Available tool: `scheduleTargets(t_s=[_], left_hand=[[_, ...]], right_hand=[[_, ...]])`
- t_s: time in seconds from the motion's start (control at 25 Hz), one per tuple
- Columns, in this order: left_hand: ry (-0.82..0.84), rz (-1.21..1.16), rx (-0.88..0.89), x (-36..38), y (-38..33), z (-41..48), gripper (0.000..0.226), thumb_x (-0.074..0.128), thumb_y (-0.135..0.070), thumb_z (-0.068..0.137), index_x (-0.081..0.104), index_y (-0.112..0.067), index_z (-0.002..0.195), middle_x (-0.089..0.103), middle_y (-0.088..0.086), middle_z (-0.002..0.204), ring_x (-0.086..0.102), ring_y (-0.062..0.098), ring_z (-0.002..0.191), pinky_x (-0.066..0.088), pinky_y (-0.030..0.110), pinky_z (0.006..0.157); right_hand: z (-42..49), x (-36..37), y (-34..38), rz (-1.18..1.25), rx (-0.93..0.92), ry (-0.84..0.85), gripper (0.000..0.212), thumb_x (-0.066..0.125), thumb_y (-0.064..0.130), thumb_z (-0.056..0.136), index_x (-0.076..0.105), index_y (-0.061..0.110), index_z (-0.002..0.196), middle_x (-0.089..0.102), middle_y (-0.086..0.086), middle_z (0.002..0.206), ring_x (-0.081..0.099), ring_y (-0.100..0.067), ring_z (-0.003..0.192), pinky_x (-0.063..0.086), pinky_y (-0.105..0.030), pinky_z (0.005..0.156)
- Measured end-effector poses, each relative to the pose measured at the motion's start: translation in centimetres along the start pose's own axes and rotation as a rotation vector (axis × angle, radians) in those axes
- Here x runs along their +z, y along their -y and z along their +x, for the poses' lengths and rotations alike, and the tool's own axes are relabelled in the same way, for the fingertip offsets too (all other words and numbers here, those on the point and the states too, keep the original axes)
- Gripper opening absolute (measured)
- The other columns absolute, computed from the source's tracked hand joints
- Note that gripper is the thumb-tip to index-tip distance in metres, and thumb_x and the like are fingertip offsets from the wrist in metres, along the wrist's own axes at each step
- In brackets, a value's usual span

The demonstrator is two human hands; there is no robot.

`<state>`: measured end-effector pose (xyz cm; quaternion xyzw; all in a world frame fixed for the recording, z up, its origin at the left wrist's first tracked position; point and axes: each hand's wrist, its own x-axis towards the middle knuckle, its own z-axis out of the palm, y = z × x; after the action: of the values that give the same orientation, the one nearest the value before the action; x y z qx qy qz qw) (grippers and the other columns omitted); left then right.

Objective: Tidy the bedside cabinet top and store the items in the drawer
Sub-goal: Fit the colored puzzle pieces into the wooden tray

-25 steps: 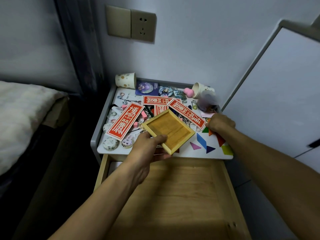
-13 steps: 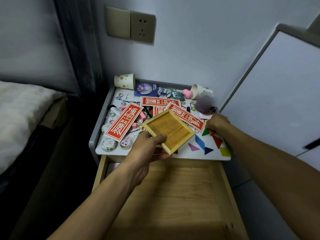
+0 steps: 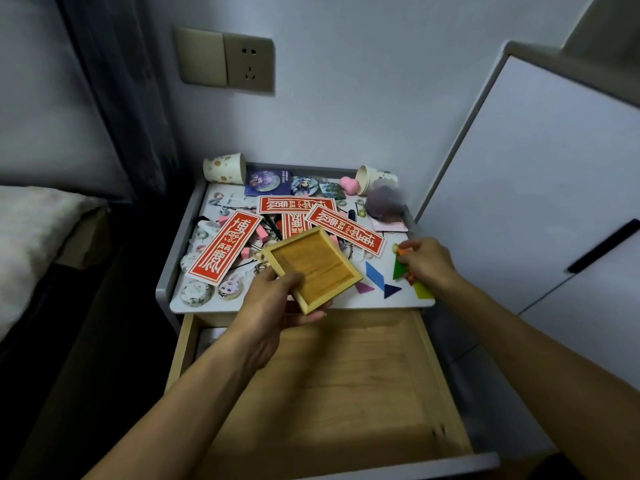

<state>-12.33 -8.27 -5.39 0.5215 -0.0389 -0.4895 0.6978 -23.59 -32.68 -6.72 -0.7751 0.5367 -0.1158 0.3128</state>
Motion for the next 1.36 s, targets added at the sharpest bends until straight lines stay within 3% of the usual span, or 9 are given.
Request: scheduleTargets(t_s=[0.16,0.32,0.6,0.72,0.84,0.96,1.08,1.2,1.36], left_hand=[[0.002,0.019,-0.026,0.2,0.1,0.2,0.034,0.050,-0.012,0.100,0.046,-0.013,0.134,0.062,0.021,0.120,0.072,0.041,0.084,0.062,0.039,0.061],[0.003,0.022,-0.033,0.2,-0.3,0.5,0.032,0.050,-0.012,0.100,0.048,-0.014,0.132,0.063,0.020,0.118,0.072,0.041,0.084,0.062,0.038,0.059],[-0.033,0.042,-0.002,-0.2,-0.2,0.7,0.034,0.056,-0.007,0.096,0.053,-0.010,0.130,0.065,0.017,0.116,0.072,0.037,0.089,0.060,0.037,0.060],[-0.046,0.053,-0.003,-0.4,-0.3,0.3,0.030,0.055,-0.013,0.098,0.056,-0.016,0.128,0.065,0.012,0.115,0.071,0.034,0.090,0.061,0.039,0.063],[-0.011,0.045,-0.051,-0.6,-0.7,-0.1,0.027,0.052,-0.028,0.101,0.055,-0.023,0.127,0.067,0.013,0.116,0.072,0.037,0.089,0.062,0.039,0.062],[0.050,0.063,-0.058,-0.5,-1.0,-0.6,0.031,0.049,-0.037,0.100,0.057,-0.020,0.124,0.073,0.018,0.106,0.072,0.042,0.087,0.062,0.036,0.058],[0.084,0.073,-0.062,-0.8,-1.3,-1.0,0.035,0.043,-0.041,0.101,0.058,-0.019,0.122,0.073,0.017,0.104,0.071,0.042,0.090,0.062,0.035,0.061],[0.114,0.092,-0.082,-1.3,-1.5,-1.0,0.039,0.039,-0.043,0.102,0.057,-0.018,0.126,0.073,0.019,0.106,0.071,0.043,0.092,0.061,0.030,0.055],[0.123,0.124,-0.098,-1.8,-1.7,-0.6,0.039,0.043,-0.039,0.101,0.058,-0.012,0.125,0.072,0.021,0.106,0.071,0.041,0.088,0.061,0.029,0.055]], right_hand=[[1.7,-0.1,1.2,-0.155,-0.075,0.063,0.032,0.058,0.018,0.095,0.064,0.024,0.126,0.063,-0.005,0.123,0.067,-0.019,0.079,0.059,-0.029,0.069],[2.6,-0.2,2.3,-0.222,-0.075,0.066,0.041,0.059,0.019,0.094,0.054,0.020,0.135,0.059,-0.009,0.129,0.063,-0.024,0.103,0.055,-0.039,0.091],[0.3,-1.0,2.5,0.034,-0.117,-0.083,0.035,0.070,0.020,0.087,0.063,0.021,0.121,0.061,-0.003,0.125,0.063,-0.020,0.098,0.057,-0.033,0.079],[-3.1,-1.9,4.0,0.313,-0.278,0.083,0.031,0.069,0.018,0.088,0.064,0.028,0.116,0.058,0.005,0.121,0.061,-0.011,0.094,0.053,-0.017,0.062],[-6.1,-1.8,5.8,0.396,-0.487,0.380,0.029,0.065,0.014,0.089,0.063,0.030,0.114,0.056,0.012,0.119,0.058,-0.008,0.105,0.054,-0.015,0.069],[-7.4,0.0,6.7,0.258,-0.672,0.483,0.027,0.067,0.018,0.089,0.061,0.035,0.110,0.053,0.021,0.118,0.054,-0.007,0.111,0.053,-0.025,0.086],[-7.3,1.4,6.9,0.180,-0.708,0.479,0.024,0.070,0.023,0.087,0.059,0.037,0.103,0.058,0.012,0.116,0.055,-0.012,0.109,0.053,-0.035,0.087],[-7.2,1.4,7.0,0.108,-0.721,0.541,0.024,0.071,0.024,0.086,0.059,0.038,0.101,0.058,0.014,0.109,0.056,-0.009,0.102,0.047,-0.016,0.068],[-7.4,1.3,7.3,-0.070,-0.789,0.553,0.027,0.072,0.023,0.086,0.058,0.041,0.100,0.059,0.015,0.108,0.054,-0.004,0.098,0.040,-0.017,0.072]])
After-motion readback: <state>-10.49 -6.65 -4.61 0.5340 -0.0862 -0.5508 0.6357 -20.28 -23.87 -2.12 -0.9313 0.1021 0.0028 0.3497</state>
